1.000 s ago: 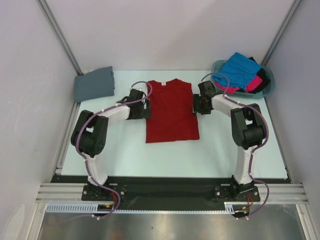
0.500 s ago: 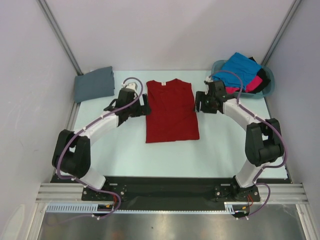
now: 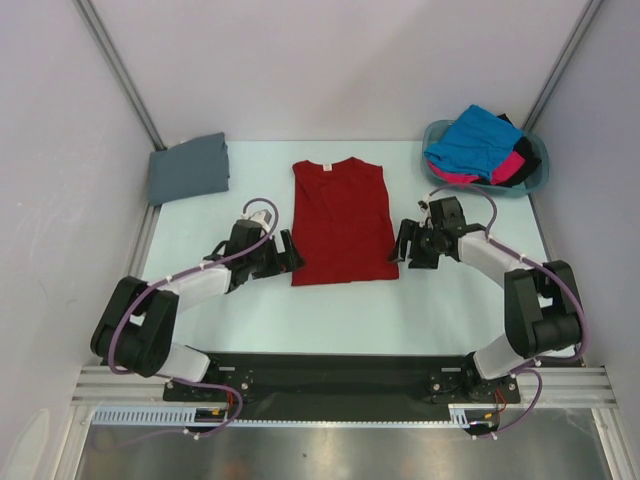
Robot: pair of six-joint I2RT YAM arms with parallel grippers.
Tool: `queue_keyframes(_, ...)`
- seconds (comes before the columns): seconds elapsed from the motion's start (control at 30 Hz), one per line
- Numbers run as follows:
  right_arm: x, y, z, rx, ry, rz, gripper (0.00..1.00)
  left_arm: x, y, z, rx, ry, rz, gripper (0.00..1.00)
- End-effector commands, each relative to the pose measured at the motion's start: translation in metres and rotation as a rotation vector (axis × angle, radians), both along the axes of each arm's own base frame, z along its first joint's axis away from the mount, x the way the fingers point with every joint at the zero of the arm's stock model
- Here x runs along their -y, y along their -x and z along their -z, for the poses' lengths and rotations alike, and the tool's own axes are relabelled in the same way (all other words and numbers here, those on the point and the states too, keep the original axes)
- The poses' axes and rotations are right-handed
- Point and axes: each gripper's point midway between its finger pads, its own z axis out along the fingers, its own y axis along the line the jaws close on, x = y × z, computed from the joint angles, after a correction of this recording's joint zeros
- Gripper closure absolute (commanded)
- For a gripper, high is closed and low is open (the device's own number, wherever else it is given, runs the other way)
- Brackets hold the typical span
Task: Fold and stack the t-shirts
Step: Fold the tshirt
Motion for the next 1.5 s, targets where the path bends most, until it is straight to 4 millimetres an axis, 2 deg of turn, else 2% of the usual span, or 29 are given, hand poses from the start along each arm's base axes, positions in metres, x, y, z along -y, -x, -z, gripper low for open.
queue_keyframes(0.0,-0.012,0.000,-0.016,0.048,-0.092,-0.004,0.30,0.008,0.003,-0.009,0.031,0.077,0.004,0.00)
queue_keyframes(0.2,-0.017,0.013,-0.007,0.019,-0.137,-0.002,0.29,0.014,0.020,-0.002,0.000,0.113,0.017,0.00)
queue_keyframes(0.5,-0.023,0.020,0.007,-0.015,-0.189,-0.005,0.30,0.017,0.050,0.019,-0.056,0.101,0.025,0.00)
queue_keyframes(0.73,-0.029,0.019,0.024,-0.044,-0.215,-0.008,0.33,0.016,0.059,0.032,-0.071,0.109,0.016,0.01)
queue_keyframes(0.87,-0.030,0.016,0.029,-0.047,-0.214,-0.013,0.34,0.022,0.057,0.034,-0.052,0.147,0.021,0.07)
queue_keyframes(0.93,-0.029,0.014,0.030,-0.044,-0.210,-0.011,0.35,0.023,0.057,0.038,-0.065,0.147,0.024,0.11)
queue_keyframes(1.07,-0.029,0.013,0.033,-0.050,-0.204,-0.010,0.38,0.029,0.056,0.044,-0.079,0.164,0.039,0.26)
queue_keyframes(1.1,-0.029,0.013,0.034,-0.051,-0.203,-0.010,0.39,0.032,0.054,0.043,-0.074,0.178,0.048,0.37)
queue_keyframes(1.17,-0.028,0.014,0.035,-0.054,-0.201,-0.009,0.41,0.034,0.056,0.048,-0.090,0.179,0.050,0.49)
queue_keyframes(1.2,-0.028,0.014,0.035,-0.055,-0.200,-0.008,0.42,0.035,0.056,0.049,-0.093,0.180,0.052,0.51)
queue_keyframes(1.27,-0.028,0.014,0.034,-0.054,-0.198,-0.008,0.48,0.035,0.057,0.051,-0.098,0.179,0.053,0.58)
queue_keyframes(1.3,-0.028,0.015,0.033,-0.056,-0.198,-0.007,0.51,0.035,0.057,0.052,-0.102,0.179,0.052,0.67)
queue_keyframes(1.33,-0.028,0.016,0.032,-0.056,-0.199,-0.009,0.56,0.035,0.058,0.052,-0.103,0.177,0.054,0.72)
queue_keyframes(1.47,-0.027,0.021,0.029,-0.058,-0.201,-0.010,0.65,0.034,0.059,0.048,-0.096,0.173,0.054,0.90)
